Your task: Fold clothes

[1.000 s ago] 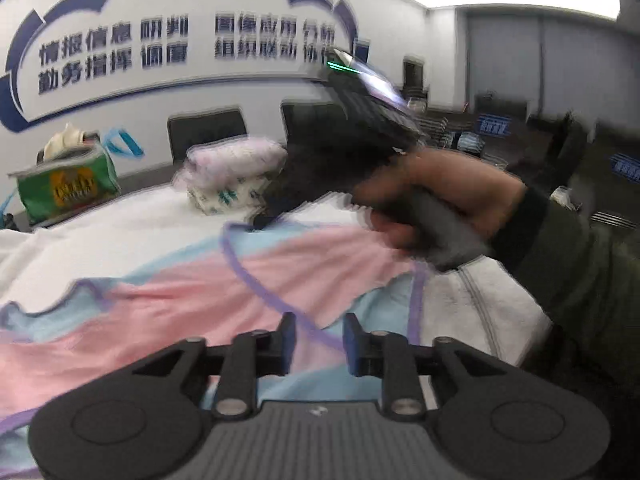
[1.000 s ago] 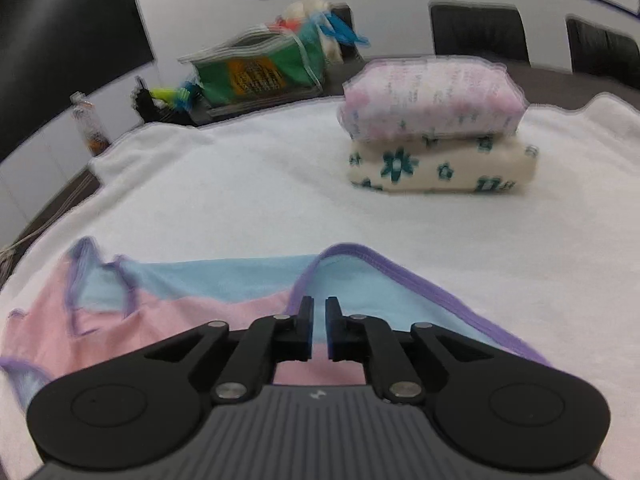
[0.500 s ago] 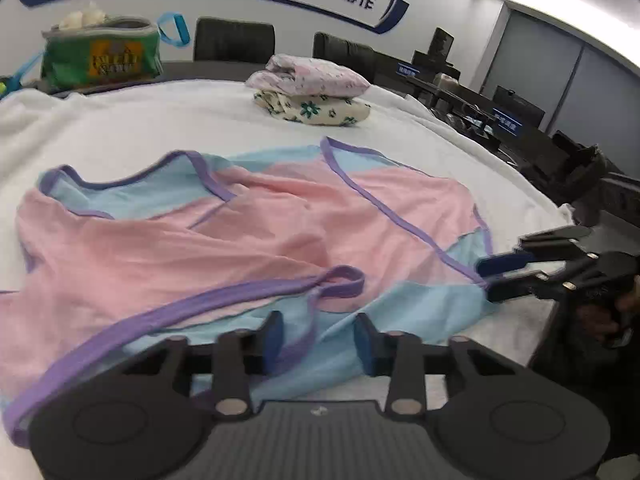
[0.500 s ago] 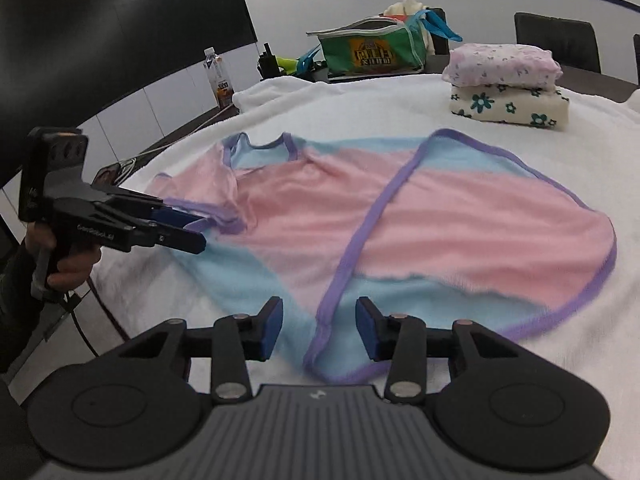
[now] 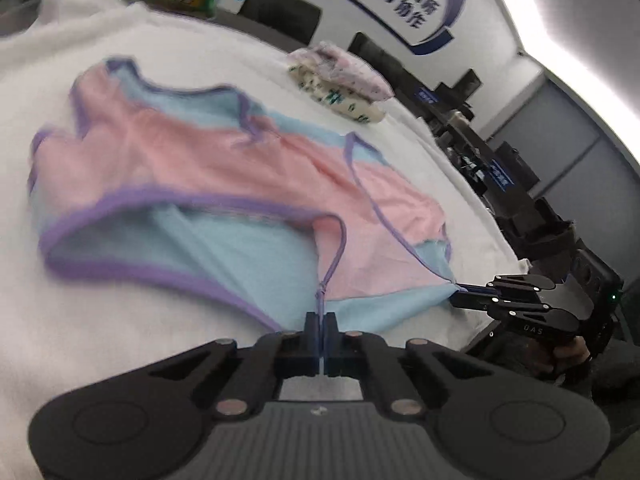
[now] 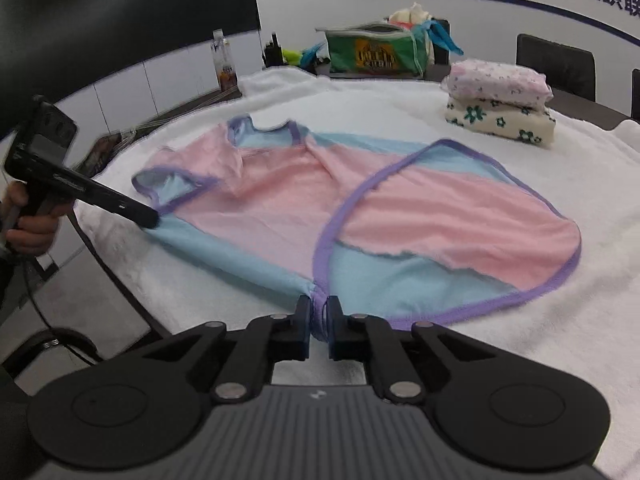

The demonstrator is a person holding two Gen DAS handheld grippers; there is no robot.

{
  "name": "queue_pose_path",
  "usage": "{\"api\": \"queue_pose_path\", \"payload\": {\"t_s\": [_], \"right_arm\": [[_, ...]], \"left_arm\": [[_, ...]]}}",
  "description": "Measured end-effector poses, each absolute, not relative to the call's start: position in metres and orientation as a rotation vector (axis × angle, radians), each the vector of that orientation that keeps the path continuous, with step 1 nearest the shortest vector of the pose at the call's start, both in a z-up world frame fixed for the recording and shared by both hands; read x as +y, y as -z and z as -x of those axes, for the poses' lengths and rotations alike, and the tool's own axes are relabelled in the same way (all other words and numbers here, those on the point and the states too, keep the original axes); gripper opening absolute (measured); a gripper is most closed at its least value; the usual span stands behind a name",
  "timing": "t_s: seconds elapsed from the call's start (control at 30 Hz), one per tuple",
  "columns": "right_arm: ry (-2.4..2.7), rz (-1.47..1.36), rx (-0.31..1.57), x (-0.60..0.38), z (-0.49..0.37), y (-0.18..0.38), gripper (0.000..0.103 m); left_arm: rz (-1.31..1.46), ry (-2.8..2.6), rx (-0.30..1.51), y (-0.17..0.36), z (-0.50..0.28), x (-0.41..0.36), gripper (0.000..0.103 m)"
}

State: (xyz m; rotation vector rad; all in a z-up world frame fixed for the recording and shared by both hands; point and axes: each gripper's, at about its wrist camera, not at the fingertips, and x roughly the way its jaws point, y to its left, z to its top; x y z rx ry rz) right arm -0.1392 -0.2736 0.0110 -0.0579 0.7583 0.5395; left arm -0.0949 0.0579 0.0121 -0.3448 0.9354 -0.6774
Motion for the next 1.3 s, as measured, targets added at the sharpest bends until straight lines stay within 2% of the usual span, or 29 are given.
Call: {"api": "queue_pose_path", "payload": {"t_s": [0.1, 0.13, 0.17, 0.23, 0.37, 0.43, 0.6, 0.63, 0.73, 0.83, 0.87, 0.93, 1.13, 1.3], "right_arm": [[-0.536, 0.072, 0.768, -0.275, 0.142, -0.014, 0.007], [-0.535, 0.076, 0.771, -0.276, 0.143, -0.016, 0.008], [-0.533, 0.080, 0.774, -0.276, 0.144, -0.017, 0.009], [-0.513, 0.039, 0.746, -0.279, 0.126, -0.027, 0.012], [-0.472, -0.043, 0.691, -0.285, 0.091, -0.046, 0.032], [-0.465, -0.103, 0.705, -0.287, 0.061, -0.053, 0.033], [-0.439, -0.225, 0.748, -0.289, -0.020, -0.059, 0.036], [-0.420, -0.257, 0.772, -0.289, -0.036, -0.056, 0.036], [-0.387, -0.294, 0.881, -0.281, -0.075, -0.032, 0.036], [-0.371, -0.328, 0.910, -0.280, -0.094, -0.015, 0.035], [-0.375, -0.345, 0.903, -0.281, -0.097, -0.012, 0.028], [-0.382, -0.380, 0.889, -0.284, -0.103, -0.005, 0.006], [-0.348, -0.377, 0.732, -0.285, -0.106, -0.006, 0.003], [-0.272, -0.343, 0.710, -0.283, -0.110, 0.014, 0.004]], "left_arm": [[0.291, 0.703, 0.910, -0.013, 0.107, 0.056, 0.002], [0.275, 0.713, 0.888, -0.018, 0.111, 0.056, 0.009], [0.258, 0.723, 0.867, -0.023, 0.114, 0.057, 0.024], [0.227, 0.696, 0.812, -0.043, 0.106, 0.060, 0.044], [0.162, 0.595, 0.764, -0.081, 0.057, 0.058, 0.045], [0.129, 0.520, 0.771, -0.100, 0.017, 0.053, 0.045], [0.225, 0.436, 0.958, -0.076, -0.086, 0.021, 0.045], [0.191, 0.421, 0.979, -0.063, -0.098, 0.011, 0.043], [0.218, 0.398, 0.995, -0.039, -0.113, 0.003, 0.029], [0.282, 0.406, 0.974, -0.030, -0.120, 0.006, 0.028], [0.298, 0.407, 0.969, -0.029, -0.122, 0.007, 0.022], [0.312, 0.400, 0.957, -0.028, -0.127, 0.008, 0.001], [0.472, 0.380, 0.801, -0.029, -0.131, 0.030, 0.000], [0.393, 0.305, 0.776, -0.011, -0.133, 0.027, 0.002]]}}
